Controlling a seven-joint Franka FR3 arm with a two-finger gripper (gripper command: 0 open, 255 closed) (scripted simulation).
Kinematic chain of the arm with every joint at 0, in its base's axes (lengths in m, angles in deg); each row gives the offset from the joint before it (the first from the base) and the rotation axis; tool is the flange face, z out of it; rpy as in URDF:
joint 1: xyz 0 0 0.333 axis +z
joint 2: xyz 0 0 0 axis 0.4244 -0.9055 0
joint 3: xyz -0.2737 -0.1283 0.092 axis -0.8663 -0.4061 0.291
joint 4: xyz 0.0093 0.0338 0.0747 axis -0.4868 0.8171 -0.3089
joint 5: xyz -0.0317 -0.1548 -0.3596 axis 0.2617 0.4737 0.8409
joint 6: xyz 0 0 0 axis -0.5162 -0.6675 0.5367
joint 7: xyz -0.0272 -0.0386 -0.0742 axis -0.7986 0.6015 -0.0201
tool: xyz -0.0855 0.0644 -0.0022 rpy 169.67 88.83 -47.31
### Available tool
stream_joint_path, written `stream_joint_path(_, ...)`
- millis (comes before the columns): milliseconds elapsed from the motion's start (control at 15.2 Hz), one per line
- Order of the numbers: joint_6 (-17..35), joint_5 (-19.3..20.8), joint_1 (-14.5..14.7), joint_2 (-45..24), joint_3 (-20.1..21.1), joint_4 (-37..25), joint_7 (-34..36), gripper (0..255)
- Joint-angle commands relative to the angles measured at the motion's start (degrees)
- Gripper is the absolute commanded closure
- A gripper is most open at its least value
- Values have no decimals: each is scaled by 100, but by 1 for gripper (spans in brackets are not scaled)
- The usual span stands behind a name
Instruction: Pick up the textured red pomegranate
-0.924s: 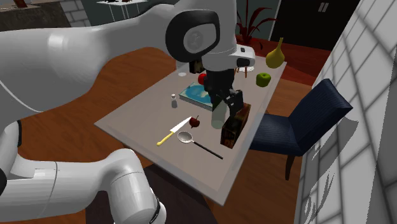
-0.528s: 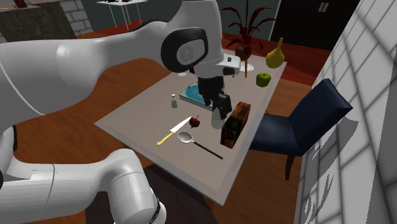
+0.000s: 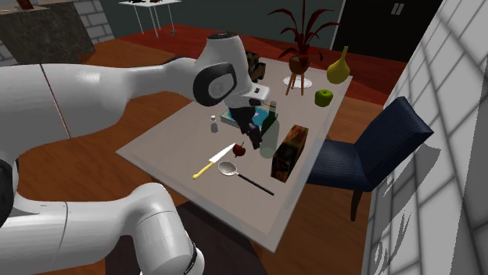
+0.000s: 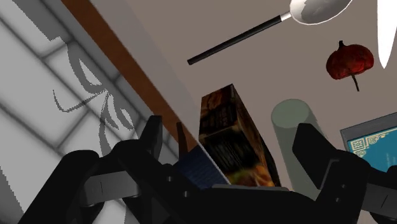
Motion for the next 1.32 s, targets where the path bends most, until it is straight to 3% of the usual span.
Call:
stream_joint_path(0,333,-118,16,-134,328,156,424,0)
stream_joint_path(462,1454,-272,-178,-1021,1552,278,1898,0)
stream_joint_path(792,2217,82,-703,-1984,2623,42,3179,0)
stream_joint_path(1056,2687,986,-1545,-2986,3746,-344,4561,0)
stream_joint_path(1188,2784,1908,-2163,-3691,4457,-622,5555,0)
stream_joint_path(1254,2730,2629,-2481,-4198,4821,-802,6225,0)
